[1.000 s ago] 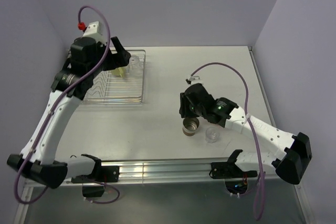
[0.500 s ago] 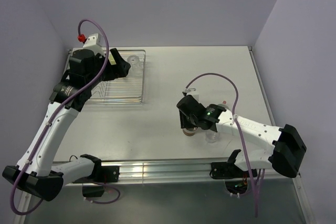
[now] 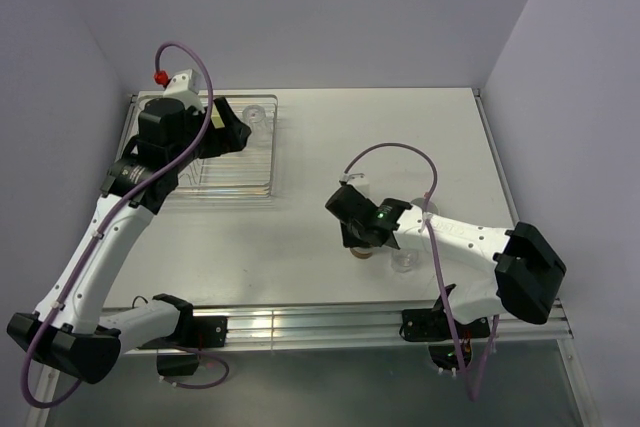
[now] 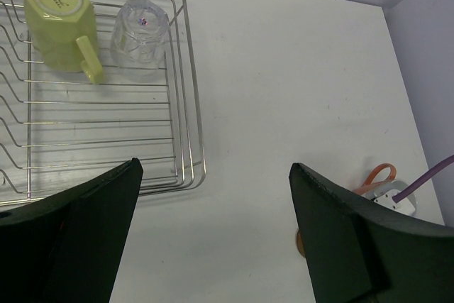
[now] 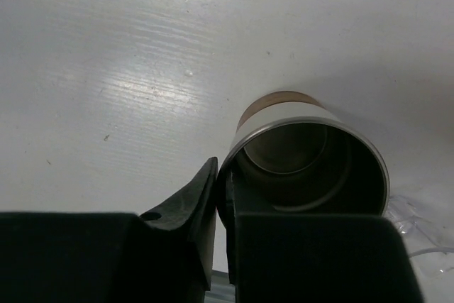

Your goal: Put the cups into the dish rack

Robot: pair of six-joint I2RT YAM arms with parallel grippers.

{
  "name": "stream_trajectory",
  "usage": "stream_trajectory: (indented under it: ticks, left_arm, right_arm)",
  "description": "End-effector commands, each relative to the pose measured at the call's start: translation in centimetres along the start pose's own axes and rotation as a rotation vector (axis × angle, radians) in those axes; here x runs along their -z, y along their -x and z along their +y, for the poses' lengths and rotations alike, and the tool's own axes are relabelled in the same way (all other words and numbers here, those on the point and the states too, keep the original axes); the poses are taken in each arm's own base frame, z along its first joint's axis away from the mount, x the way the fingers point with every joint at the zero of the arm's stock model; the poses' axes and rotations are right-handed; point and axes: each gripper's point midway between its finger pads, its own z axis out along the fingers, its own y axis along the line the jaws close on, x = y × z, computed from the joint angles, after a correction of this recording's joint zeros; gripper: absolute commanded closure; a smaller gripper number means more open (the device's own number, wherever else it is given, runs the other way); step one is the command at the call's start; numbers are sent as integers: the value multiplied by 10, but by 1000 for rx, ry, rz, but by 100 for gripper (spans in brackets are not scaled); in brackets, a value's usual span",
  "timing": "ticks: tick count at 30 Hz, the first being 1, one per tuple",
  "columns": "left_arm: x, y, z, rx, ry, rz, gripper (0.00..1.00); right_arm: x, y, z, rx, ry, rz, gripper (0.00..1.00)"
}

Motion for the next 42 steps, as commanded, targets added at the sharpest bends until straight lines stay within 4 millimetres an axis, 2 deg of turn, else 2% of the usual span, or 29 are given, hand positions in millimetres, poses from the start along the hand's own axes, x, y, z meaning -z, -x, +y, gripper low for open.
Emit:
stream_trajectory:
  ticks: [1, 2, 3, 6, 7, 9, 10, 11, 12, 14, 15, 16, 17, 18, 19, 20, 21, 22, 23, 24, 25, 26, 28, 30, 31, 35, 42]
  left_arm:
    - [4, 11, -10, 5, -48, -48, 8]
    - [4, 11, -11, 6, -51, -48, 8]
    - [3, 10, -11, 10, -51, -45, 8]
    - [2, 8, -14, 19, -78, -42, 7]
    - [1, 7, -15, 25, -85, -38, 6]
    - [1, 6, -19, 44, -134, -30, 5]
    - [0, 8, -16, 53, -146, -33, 6]
    - [-1, 12, -19, 55, -182, -44, 6]
    - [1, 11, -27, 57, -253, -28, 6]
    - [1, 18, -21, 78, -305, -43, 4]
    - [9, 25, -40, 81, -442, -49, 4]
    - [10, 31, -36, 94, -474, -59, 4]
    - [7, 31, -37, 109, -516, -46, 4]
    - [15, 35, -49, 109, -612, -35, 4]
    - [15, 37, -49, 112, -638, -31, 4]
    - [11, 39, -51, 111, -668, -27, 3]
    - [15, 44, -59, 106, -727, -31, 3]
    - [15, 45, -62, 108, -749, -30, 3]
    - [11, 47, -63, 117, -766, -27, 3]
    - [11, 49, -66, 147, -785, -17, 3]
    - [14, 54, -71, 125, -827, -34, 3]
    - [14, 57, -73, 130, -839, -38, 3]
    - [5, 60, -70, 143, -826, -37, 2]
    - [-3, 64, -68, 144, -810, -45, 3]
    - [-4, 66, -68, 142, -814, -49, 3]
    - [-7, 65, -71, 136, -847, -37, 4]
    - [-23, 56, -59, 146, -775, -23, 4]
  right_arm:
    - [-2, 11, 3, 9, -17, -40, 91]
    - [-2, 12, 3, 11, -19, -39, 98]
    - [-1, 13, 3, 22, -19, -41, 100]
    - [10, 29, 11, 33, 15, -69, 100]
    - [20, 42, 22, 28, 64, -86, 100]
    - [34, 64, 29, 23, 123, -124, 100]
    - [50, 81, 43, 15, 199, -150, 100]
    - [58, 95, 49, 16, 244, -175, 100]
    - [64, 113, 47, -11, 277, -198, 100]
    - [95, 149, 70, -14, 466, -257, 100]
    - [100, 168, 63, -49, 500, -288, 100]
    - [120, 188, 77, -56, 616, -315, 100]
    - [129, 201, 80, -67, 666, -331, 100]
    - [136, 211, 83, -78, 712, -341, 100]
    - [146, 235, 83, -114, 759, -378, 100]
    - [157, 238, 92, -100, 845, -360, 100]
    - [172, 251, 97, -95, 895, -382, 100]
    - [166, 259, 99, -112, 918, -366, 100]
    - [174, 269, 104, -129, 968, -375, 100]
    - [186, 274, 110, -116, 1029, -370, 100]
    - [182, 280, 113, -132, 1055, -355, 100]
    - [190, 289, 117, -156, 1108, -362, 100]
    - [193, 294, 125, -159, 1185, -329, 100]
    - [206, 304, 130, -171, 1249, -337, 100]
    - [202, 308, 132, -190, 1264, -328, 100]
    - [204, 314, 136, -207, 1324, -313, 100]
    - [211, 318, 130, -234, 1373, -316, 100]
